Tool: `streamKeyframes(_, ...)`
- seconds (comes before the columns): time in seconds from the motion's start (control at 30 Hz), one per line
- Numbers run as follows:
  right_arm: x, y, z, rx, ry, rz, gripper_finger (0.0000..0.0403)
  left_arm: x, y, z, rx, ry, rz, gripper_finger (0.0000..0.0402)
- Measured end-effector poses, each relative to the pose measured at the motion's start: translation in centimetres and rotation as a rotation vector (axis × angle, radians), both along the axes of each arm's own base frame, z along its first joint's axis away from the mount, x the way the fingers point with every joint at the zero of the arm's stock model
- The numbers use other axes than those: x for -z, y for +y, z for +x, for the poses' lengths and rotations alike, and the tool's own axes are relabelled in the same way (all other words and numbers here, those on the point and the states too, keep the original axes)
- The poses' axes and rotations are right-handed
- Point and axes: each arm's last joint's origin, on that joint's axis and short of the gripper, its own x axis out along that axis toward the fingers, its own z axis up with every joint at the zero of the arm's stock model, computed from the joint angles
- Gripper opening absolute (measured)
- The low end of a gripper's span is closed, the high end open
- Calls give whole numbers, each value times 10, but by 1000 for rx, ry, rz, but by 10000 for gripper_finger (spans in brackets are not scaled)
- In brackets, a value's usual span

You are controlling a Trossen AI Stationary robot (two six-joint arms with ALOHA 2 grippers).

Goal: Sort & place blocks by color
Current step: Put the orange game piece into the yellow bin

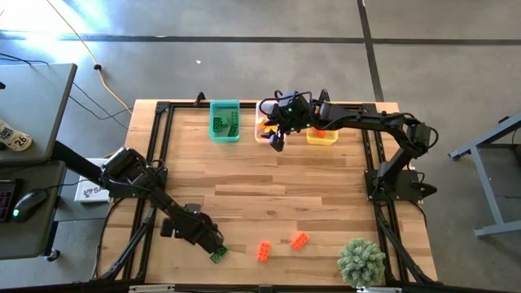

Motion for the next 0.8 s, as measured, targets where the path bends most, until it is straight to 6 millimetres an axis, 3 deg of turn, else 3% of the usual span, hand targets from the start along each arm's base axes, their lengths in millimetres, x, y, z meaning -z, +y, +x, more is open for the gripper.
streamKeyframes(0.37,0,8,2,29,-35,269,224,-22,12,6,209,-219,131,102)
streamKeyframes(0.8,-1,64,15,36,0,562,224,-54,33,42,640,-339,189,102)
